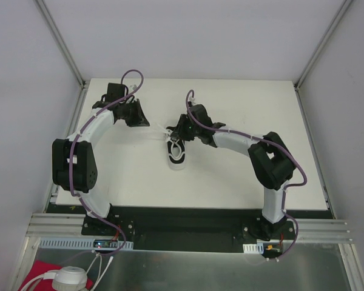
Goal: Tie the shoes
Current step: Tie the shoelace on the shoe.
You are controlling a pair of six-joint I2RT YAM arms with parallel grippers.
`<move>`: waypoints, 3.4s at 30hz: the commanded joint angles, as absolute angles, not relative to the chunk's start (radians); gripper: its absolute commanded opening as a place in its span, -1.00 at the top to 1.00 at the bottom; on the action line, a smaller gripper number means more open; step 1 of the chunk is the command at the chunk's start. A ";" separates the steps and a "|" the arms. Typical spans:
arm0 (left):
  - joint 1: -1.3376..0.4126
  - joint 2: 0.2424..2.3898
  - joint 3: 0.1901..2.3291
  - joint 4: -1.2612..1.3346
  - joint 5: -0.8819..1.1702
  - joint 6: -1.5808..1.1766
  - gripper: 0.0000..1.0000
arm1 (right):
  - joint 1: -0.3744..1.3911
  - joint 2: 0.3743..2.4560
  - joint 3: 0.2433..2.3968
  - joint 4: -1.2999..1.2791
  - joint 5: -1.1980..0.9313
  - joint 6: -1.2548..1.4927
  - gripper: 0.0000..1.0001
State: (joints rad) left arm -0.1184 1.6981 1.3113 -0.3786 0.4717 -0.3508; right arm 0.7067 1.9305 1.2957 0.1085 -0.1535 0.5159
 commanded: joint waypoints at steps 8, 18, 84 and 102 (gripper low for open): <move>-0.121 1.687 1.308 -0.359 0.502 -0.350 1.00 | 0.701 1.904 1.302 0.170 -0.098 0.529 0.95; -0.121 1.687 1.308 -0.357 0.499 -0.348 1.00 | 0.703 1.829 1.256 0.196 -0.113 0.506 0.94; -0.121 1.681 1.302 -0.357 0.491 -0.345 1.00 | 0.798 2.023 1.456 0.175 -0.291 0.514 0.98; -0.121 1.683 1.305 -0.357 0.492 -0.345 1.00 | 0.781 1.905 1.375 0.138 -0.239 0.439 0.21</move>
State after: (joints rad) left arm -0.1184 1.6981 1.3098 -0.3714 0.4717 -0.3508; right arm 0.7895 2.0071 1.3952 0.1455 -0.2504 0.4698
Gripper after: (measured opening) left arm 0.006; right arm 0.391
